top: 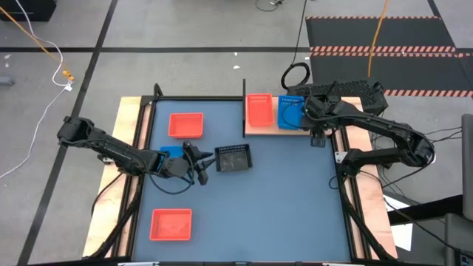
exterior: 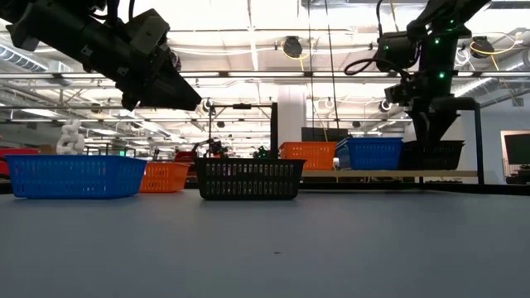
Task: Stack baskets on shelf by color
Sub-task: Put the bottom orange basket on the shelf
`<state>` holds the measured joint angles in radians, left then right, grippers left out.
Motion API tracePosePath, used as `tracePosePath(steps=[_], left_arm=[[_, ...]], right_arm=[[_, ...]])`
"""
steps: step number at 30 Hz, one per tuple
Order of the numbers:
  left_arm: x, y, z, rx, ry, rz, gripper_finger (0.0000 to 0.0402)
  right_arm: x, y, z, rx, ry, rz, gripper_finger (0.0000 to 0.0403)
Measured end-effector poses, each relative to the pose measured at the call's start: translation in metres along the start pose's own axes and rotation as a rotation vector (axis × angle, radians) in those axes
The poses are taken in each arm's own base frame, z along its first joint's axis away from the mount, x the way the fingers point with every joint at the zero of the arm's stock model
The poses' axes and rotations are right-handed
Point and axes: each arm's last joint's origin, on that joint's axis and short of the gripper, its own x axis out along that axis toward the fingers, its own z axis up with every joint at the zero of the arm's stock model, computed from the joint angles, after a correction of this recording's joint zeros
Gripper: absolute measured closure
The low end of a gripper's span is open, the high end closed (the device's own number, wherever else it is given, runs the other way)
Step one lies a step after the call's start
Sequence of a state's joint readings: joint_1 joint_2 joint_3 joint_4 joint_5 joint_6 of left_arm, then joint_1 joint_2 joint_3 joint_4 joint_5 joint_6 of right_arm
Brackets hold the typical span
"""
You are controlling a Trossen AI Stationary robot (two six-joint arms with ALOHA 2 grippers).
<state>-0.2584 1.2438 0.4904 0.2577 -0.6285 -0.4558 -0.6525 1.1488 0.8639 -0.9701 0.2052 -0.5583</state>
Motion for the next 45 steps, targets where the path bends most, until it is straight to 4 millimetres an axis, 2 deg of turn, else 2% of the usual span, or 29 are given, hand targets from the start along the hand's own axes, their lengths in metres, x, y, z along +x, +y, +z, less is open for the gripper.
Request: tracePosePath(steps=[11, 21, 26, 31, 33, 37, 41, 45], left_arm=[[0.000, 0.000, 0.000, -0.002, -0.001, 0.000, 0.0275], [0.000, 0.000, 0.000, -0.011, -0.001, 0.000, 0.0275], [0.000, 0.000, 0.000, -0.011, -0.001, 0.000, 0.0275], [0.001, 0.001, 0.001, -0.005, -0.005, 0.002, 0.0275], [0.001, 0.002, 0.002, -0.008, -0.007, 0.008, 0.0275], [0.003, 0.004, 0.003, 0.003, -0.009, 0.021, 0.0275], [0.003, 0.007, 0.005, 0.061, -0.014, 0.029, 0.0275], [-0.010, 0.011, 0.020, 0.146, -0.065, 0.017, 0.0275]], right_arm=[[0.000, -0.002, 0.003, 0.093, -0.027, -0.014, 0.0234], [-0.002, -0.003, 0.004, 0.085, -0.045, -0.030, 0.0234], [-0.025, 0.000, 0.002, 0.113, -0.004, -0.026, 0.0234], [-0.063, 0.000, 0.005, 0.240, -0.071, -0.082, 0.0234], [-0.077, 0.001, 0.012, 0.314, -0.186, -0.033, 0.0234], [-0.090, 0.011, 0.036, 0.355, -0.448, 0.228, 0.0234], [-0.093, 0.034, 0.075, 0.264, -0.668, 0.366, 0.0234], [-0.092, 0.063, 0.123, 0.126, -0.875, 0.404, 0.0234]])
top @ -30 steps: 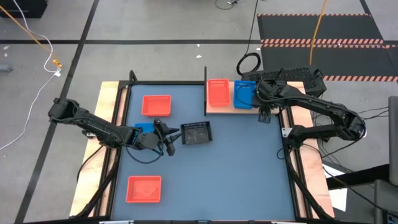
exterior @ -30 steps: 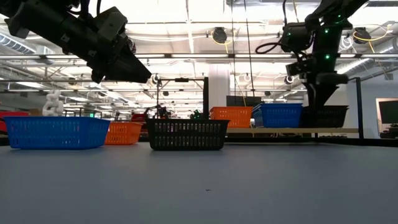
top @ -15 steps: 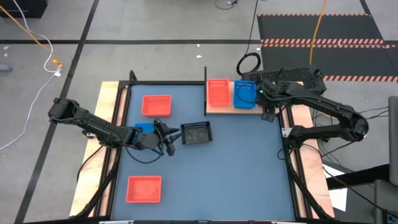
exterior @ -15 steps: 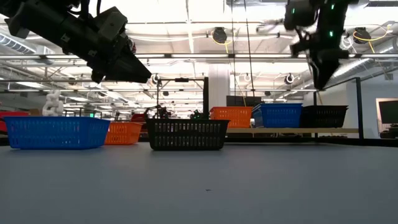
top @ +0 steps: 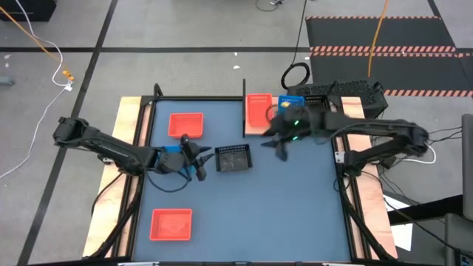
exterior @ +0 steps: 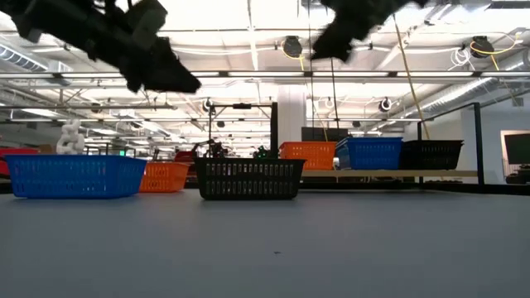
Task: Stack baskets on shelf by color
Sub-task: Put the bottom orange basket on the shelf
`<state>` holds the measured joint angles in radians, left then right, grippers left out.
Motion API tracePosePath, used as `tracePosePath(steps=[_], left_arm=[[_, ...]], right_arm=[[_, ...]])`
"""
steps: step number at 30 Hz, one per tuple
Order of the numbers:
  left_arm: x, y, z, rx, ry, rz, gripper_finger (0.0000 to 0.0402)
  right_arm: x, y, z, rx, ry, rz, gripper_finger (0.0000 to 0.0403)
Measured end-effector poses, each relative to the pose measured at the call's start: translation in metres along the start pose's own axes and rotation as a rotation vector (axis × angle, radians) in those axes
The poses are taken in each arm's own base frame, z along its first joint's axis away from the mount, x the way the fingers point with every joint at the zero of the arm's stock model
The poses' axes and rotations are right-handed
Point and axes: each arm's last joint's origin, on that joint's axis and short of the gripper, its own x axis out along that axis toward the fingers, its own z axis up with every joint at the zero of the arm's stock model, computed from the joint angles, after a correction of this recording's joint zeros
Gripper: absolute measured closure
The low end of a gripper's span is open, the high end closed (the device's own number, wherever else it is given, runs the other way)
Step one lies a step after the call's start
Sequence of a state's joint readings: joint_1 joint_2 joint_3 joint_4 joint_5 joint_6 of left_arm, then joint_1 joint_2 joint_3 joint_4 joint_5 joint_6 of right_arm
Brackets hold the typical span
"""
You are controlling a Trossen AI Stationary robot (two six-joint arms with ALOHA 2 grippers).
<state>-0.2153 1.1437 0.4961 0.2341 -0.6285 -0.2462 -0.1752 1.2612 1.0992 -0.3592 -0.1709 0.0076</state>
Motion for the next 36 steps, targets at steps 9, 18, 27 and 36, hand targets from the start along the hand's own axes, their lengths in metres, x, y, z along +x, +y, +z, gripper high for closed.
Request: tracePosePath(steps=[9, 18, 27, 36], left_arm=[[-0.048, 0.031, 0.026, 0.059, -0.073, -0.007, 0.0275], [-0.055, 0.039, 0.009, -0.110, 0.122, -0.087, 0.0275], [-0.050, 0.042, -0.012, -0.274, 0.301, 0.055, 0.0275], [-0.042, 0.037, -0.022, -0.262, 0.382, 0.075, 0.0275]], right_arm=[[0.110, 0.022, 0.007, -0.226, -0.286, 0.016, 0.0234], [0.151, 0.032, 0.000, -0.420, -0.486, 0.010, 0.0234], [0.129, -0.003, 0.011, -0.274, -0.432, -0.254, 0.0234], [0.122, -0.018, 0.006, -0.088, -0.352, -0.144, 0.0234]])
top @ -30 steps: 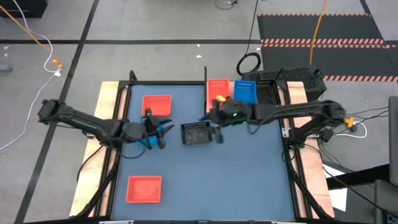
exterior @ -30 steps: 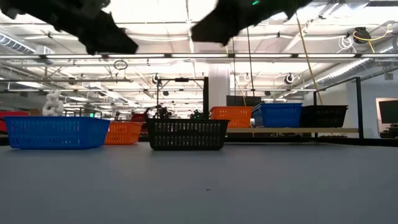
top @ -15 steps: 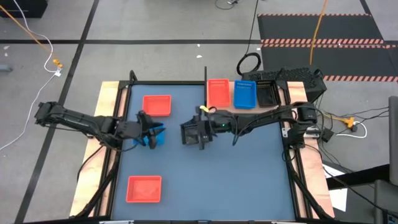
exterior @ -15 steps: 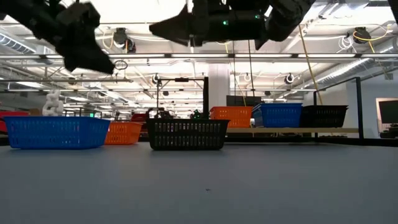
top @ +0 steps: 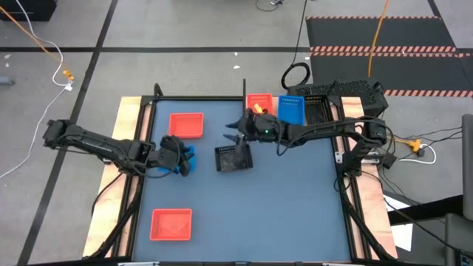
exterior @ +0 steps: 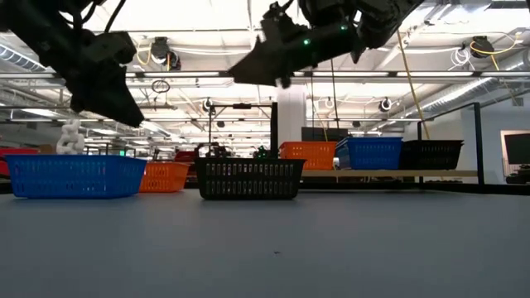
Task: Stack baskets on shelf by color
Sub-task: Put the bottom orange basket on the shelf
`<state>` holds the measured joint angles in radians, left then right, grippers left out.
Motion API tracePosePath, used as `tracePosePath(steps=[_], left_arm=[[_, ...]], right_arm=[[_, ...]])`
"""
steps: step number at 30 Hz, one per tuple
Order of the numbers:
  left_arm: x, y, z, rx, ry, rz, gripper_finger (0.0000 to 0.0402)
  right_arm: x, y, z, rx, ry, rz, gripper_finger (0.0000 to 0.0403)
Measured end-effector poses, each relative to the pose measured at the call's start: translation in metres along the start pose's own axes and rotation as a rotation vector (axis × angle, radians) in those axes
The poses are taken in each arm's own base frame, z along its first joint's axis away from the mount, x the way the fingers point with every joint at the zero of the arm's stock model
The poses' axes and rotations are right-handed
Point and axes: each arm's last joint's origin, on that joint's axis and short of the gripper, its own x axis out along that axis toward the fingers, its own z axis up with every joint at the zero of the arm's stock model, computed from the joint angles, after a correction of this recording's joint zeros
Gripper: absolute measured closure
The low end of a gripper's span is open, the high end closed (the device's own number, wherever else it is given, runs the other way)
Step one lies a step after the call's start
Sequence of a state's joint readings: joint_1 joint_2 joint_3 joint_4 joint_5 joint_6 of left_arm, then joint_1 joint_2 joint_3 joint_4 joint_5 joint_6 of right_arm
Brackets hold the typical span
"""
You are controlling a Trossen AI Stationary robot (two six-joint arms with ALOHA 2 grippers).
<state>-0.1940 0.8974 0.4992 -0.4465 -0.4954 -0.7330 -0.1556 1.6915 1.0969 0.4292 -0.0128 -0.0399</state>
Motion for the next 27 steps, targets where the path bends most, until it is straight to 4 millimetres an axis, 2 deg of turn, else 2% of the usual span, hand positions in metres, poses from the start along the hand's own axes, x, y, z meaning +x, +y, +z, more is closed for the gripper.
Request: tracePosePath(steps=[3, 5, 8, 11, 13, 18, 22, 27], left_arm=[[0.000, -0.004, -0.004, 0.017, 0.061, -0.061, 0.0275], [0.000, -0.006, -0.005, 0.036, 0.065, -0.072, 0.0275], [-0.001, -0.007, -0.005, 0.045, 0.064, -0.079, 0.0275], [-0.001, -0.007, -0.005, 0.072, 0.054, -0.078, 0.0275], [0.000, -0.006, -0.001, 0.106, 0.003, -0.053, 0.0275], [0.004, -0.001, 0.010, 0.155, -0.083, 0.013, 0.0275], [0.008, 0.006, 0.014, 0.148, -0.082, 0.055, 0.0275], [0.010, 0.014, 0.014, 0.126, -0.056, 0.114, 0.0275]], right_arm=[[-0.001, 0.014, 0.001, -0.121, -0.037, 0.298, 0.0234], [-0.002, 0.027, 0.004, -0.189, -0.084, 0.419, 0.0234], [-0.004, 0.045, 0.010, -0.224, -0.149, 0.437, 0.0234], [0.004, 0.072, 0.013, -0.317, -0.188, 0.491, 0.0234], [0.016, 0.094, 0.012, -0.375, -0.167, 0.544, 0.0234], [0.059, 0.141, 0.015, -0.440, -0.128, 0.589, 0.0234], [0.086, 0.171, 0.002, -0.518, -0.087, 0.632, 0.0234], [0.115, 0.208, -0.004, -0.554, -0.086, 0.684, 0.0234]])
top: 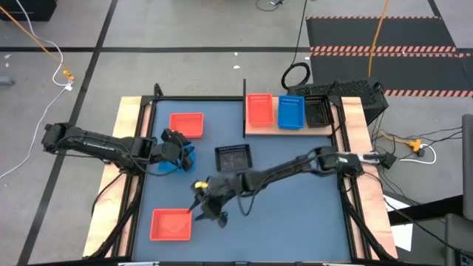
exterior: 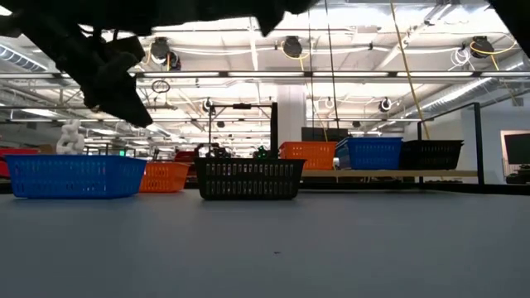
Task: Stack baskets on shelf by color
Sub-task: Put the bottom orange basket on the shelf
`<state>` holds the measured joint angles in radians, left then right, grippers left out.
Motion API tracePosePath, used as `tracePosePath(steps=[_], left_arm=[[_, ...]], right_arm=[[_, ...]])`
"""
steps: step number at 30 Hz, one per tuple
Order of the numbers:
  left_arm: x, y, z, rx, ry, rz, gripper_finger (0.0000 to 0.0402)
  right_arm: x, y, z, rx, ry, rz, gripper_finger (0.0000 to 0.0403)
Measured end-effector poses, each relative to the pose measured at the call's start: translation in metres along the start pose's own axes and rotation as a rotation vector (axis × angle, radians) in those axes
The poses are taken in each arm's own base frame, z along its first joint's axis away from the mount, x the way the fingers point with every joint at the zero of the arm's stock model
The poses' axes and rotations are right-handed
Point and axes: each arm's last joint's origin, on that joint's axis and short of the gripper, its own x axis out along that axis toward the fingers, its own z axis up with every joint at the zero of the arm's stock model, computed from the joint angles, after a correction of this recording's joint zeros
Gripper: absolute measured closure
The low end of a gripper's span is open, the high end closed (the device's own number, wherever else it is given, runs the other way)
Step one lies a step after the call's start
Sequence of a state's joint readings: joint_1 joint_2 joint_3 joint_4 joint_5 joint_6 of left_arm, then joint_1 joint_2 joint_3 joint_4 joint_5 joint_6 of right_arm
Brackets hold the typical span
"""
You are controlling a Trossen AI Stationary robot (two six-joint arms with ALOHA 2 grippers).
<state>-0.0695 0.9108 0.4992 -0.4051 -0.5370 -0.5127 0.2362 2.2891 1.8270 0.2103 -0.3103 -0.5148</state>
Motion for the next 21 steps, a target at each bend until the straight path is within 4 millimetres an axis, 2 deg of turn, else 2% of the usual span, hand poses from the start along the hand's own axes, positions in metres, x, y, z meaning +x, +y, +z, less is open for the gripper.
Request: tracePosePath(steps=[4, 8, 11, 16, 21], left_arm=[[0.002, 0.003, -0.001, -0.035, 0.013, 0.032, 0.0275], [0.001, 0.002, -0.002, -0.052, 0.020, 0.029, 0.0275], [0.001, 0.001, -0.003, -0.055, 0.019, 0.020, 0.0275], [-0.002, -0.003, -0.005, -0.065, 0.021, -0.005, 0.0275], [-0.004, -0.007, -0.007, -0.063, 0.022, -0.030, 0.0275]], right_arm=[[0.034, 0.016, -0.010, -0.034, 0.114, 0.039, 0.0234], [0.055, 0.032, -0.013, -0.127, 0.174, 0.007, 0.0234], [0.062, 0.037, -0.012, -0.140, 0.171, -0.003, 0.0234], [0.063, 0.033, -0.032, -0.147, 0.235, 0.006, 0.0234], [0.061, 0.028, -0.042, -0.134, 0.288, 0.023, 0.0239]])
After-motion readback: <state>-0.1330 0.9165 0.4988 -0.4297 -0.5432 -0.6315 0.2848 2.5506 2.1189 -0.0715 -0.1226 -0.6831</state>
